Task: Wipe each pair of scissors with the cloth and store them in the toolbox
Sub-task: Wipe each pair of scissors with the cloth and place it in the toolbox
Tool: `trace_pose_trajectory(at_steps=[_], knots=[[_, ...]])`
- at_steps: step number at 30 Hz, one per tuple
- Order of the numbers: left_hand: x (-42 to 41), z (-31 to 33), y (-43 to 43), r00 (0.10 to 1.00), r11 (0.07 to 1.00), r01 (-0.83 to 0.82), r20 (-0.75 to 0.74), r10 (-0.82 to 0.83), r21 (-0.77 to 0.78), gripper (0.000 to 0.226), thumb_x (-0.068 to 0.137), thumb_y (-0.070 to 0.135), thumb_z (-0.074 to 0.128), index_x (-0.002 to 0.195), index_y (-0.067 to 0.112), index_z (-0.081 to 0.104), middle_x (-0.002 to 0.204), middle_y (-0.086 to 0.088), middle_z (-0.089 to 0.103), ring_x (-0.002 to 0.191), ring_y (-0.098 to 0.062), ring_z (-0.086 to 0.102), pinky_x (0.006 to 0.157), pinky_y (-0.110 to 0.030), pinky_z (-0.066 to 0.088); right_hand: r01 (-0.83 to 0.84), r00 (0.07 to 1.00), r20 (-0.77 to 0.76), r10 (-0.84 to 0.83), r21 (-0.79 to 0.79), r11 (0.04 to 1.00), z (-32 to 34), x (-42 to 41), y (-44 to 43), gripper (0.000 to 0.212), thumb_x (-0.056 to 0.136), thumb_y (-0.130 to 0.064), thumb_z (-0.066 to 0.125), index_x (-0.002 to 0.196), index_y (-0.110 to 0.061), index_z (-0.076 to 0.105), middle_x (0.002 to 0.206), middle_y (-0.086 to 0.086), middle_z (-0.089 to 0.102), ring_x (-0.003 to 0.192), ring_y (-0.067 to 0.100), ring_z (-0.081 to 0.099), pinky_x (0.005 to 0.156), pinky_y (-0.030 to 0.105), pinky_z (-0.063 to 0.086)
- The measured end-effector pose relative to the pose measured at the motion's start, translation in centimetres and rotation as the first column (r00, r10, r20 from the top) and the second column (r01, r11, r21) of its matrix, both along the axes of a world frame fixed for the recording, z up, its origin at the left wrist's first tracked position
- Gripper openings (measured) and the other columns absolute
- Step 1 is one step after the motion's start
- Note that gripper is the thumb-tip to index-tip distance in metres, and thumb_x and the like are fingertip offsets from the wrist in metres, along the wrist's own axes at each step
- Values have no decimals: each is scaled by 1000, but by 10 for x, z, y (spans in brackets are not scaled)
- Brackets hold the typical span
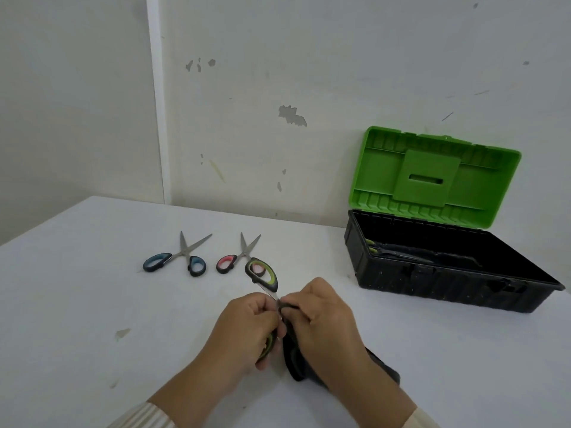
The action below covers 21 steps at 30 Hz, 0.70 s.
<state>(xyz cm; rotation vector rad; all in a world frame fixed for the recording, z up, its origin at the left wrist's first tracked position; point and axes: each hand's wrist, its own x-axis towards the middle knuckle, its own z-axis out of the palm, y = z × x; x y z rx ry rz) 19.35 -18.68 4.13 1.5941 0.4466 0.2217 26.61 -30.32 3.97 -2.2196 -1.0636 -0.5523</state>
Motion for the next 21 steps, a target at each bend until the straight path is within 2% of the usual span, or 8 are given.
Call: trace_pose_trajectory(at_steps=[2,5,7,9,12,14,16,21], knots=[[0,1,2,1000,1000,8,3,-8,6,24,81,-6,48,64,7,59,63,-21,60,56,-29,49,38,-23,34,-12,1000,8,12,34,999,-3,2,1,13,72,-2,66,73,-14,71,71,-1,58,62,7,56,57,10,42],[-3,5,4,999,999,35,17,-35,6,27,83,-5,47,63,8,59,63,-18,62,55,-28,51,39,-24,36,178,966,-227,-126,226,958,1,31,-12,14,78,-9,67,75,-22,72,79,-1,58,74,4,52,71,3,36],[-4,8,5,999,999,40,28,-40,-4,29,83,-3,48,60,11,60,65,-20,62,56,-28,49,39,-24,36,327,895,-419,-154,380,865,5,43,-29,21,81,-12,65,74,-32,68,88,2,62,73,11,59,72,13,46],[-3,9,6,999,1000,29,30,-29,-11,29,83,-2,49,60,12,61,65,-20,62,56,-28,50,39,-25,37,376,846,-531,-52,524,764,11,42,-39,24,84,-12,62,76,-34,64,94,8,65,66,13,63,63,14,51],[-2,8,7,1000,1000,-3,20,3,-12,21,83,-3,49,68,6,60,65,-15,62,48,-21,54,39,-24,36,222,937,-345,-45,495,840,18,23,-33,19,81,-12,66,75,-31,67,85,0,65,74,7,61,74,17,48],[-1,6,5,1000,1000,-7,20,7,-3,17,81,-4,49,71,3,60,65,-16,61,46,-20,55,39,-24,35,19,989,-149,20,252,967,13,3,-16,10,79,-20,63,77,-28,69,78,-6,62,79,3,55,74,6,40],[-2,5,3,1000,1000,1,19,-2,20,16,82,-4,49,74,2,62,63,-13,62,47,-20,55,39,-23,34,-131,986,-95,137,68,989,4,-3,-5,16,79,-27,55,83,-23,70,77,-3,59,76,3,52,69,1,37],[-5,9,3,1000,1000,3,15,-4,22,19,83,-4,48,72,5,61,62,-12,63,48,-20,55,39,-24,35,-32,995,-91,47,160,987,1,11,-7,9,77,-14,63,81,-17,71,77,-2,59,77,-2,49,69,-1,35]])
